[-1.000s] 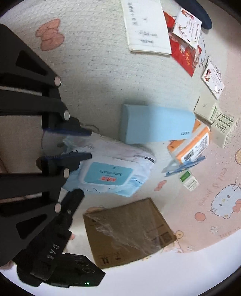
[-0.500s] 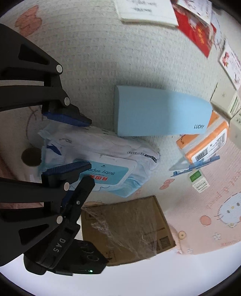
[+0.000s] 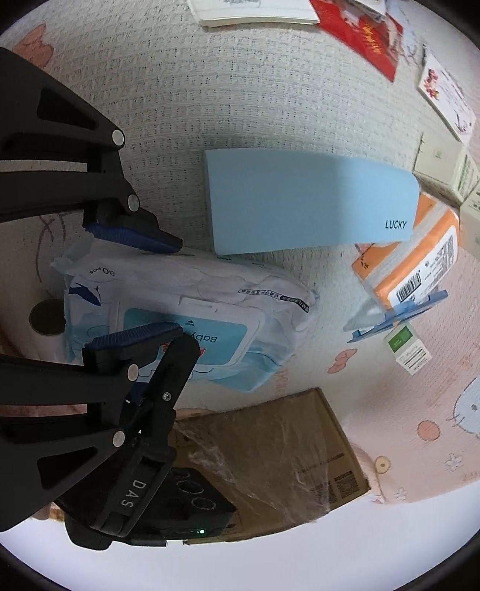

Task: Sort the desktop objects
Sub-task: 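Lift the baby-wipes pack toward the cardboard carton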

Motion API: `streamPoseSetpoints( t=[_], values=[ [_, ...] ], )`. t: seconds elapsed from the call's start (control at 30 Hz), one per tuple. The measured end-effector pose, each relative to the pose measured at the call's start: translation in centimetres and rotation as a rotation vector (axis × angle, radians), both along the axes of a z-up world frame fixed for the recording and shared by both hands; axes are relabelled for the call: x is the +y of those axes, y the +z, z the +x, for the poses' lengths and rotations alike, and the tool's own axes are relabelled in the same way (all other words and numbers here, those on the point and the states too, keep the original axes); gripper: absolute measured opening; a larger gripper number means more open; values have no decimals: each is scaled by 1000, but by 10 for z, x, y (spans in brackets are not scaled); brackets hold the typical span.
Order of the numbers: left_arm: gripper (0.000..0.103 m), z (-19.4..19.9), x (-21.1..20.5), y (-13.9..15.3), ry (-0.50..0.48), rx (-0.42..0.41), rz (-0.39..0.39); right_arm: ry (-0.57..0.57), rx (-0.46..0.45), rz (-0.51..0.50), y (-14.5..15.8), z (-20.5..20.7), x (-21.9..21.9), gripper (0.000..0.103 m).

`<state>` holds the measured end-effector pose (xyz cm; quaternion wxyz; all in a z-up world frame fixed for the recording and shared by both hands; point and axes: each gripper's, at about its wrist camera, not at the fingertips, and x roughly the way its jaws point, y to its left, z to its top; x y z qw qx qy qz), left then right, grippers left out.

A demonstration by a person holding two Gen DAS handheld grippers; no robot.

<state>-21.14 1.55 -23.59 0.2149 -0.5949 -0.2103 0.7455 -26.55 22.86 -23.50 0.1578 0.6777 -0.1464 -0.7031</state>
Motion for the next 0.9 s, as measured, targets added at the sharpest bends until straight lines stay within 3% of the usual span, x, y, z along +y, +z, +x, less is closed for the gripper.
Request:
streamPoseSetpoints(
  t=[0.27,0.4,0.6,0.9],
  values=[
    [36,9,11,13,-55,54,-61,47,74,32,10,5,-7,50],
    [35,21,20,34,-54,112,-81,109,152,93,30,8,-15,47],
    [34,34,23,74,-44,202,-65,153,230,74,71,12,-16,43],
    [34,45,36,141,29,305,8,235,402,72,158,12,-21,42]
  ],
)
